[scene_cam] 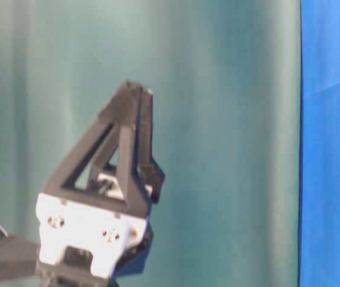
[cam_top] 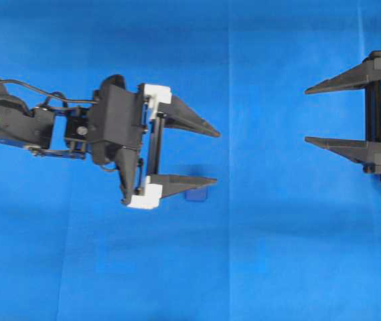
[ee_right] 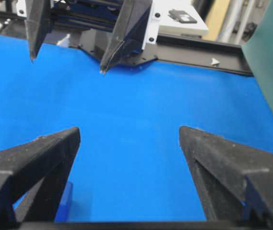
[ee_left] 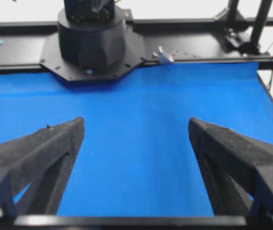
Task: Handover the blue block to the right arm after grasping it with the left arm, then place it in the designated position.
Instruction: 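Move the open left gripper over the blue cube and lower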
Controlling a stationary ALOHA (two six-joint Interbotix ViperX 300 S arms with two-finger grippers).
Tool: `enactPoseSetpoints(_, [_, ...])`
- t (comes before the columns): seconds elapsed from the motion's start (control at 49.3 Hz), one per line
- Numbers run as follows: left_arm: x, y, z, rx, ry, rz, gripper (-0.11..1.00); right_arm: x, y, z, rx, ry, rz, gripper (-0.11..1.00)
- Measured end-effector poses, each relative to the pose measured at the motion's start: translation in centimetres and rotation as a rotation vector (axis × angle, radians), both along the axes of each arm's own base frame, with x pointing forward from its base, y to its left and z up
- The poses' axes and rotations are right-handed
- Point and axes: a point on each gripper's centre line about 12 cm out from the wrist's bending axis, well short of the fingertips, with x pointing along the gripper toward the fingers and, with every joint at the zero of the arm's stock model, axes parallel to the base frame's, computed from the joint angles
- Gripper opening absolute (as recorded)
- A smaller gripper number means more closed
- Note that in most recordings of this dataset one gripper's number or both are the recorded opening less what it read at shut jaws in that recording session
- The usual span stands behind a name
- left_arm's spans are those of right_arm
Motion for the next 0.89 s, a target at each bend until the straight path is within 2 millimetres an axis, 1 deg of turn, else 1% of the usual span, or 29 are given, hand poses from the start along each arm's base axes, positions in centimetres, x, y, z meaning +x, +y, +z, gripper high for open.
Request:
enactPoseSetpoints(0.304, [0.3, 0.0, -0.2, 0.002, 0.043, 0.000, 0.92, 0.0, 0.0, 0.0, 0.000, 0.000, -0.002, 0.98])
enactPoseSetpoints(0.486, [0.4, 0.0, -0.8, -0.010, 0.135, 0.005, 0.92, 0.0, 0.0, 0.0, -0.001, 0.000, -0.001, 0.98])
enactPoseSetpoints(0.567, [0.7, -0.1, -0.8, -0.026, 0.195, 0.010, 0.92, 0.0, 0.0, 0.0, 0.000, 0.000, -0.002, 0.98])
enactPoseSetpoints(0.709, [1.3, -0.1, -1.9, -0.032, 0.371, 0.022, 0.92, 0.0, 0.0, 0.0, -0.001, 0.000, -0.001, 0.98])
enactPoseSetpoints(0.892, [1.6, -0.4, -2.8, -0.017, 0.595, 0.027, 0.92, 0.0, 0.0, -0.1, 0.000, 0.006, -0.001, 0.98])
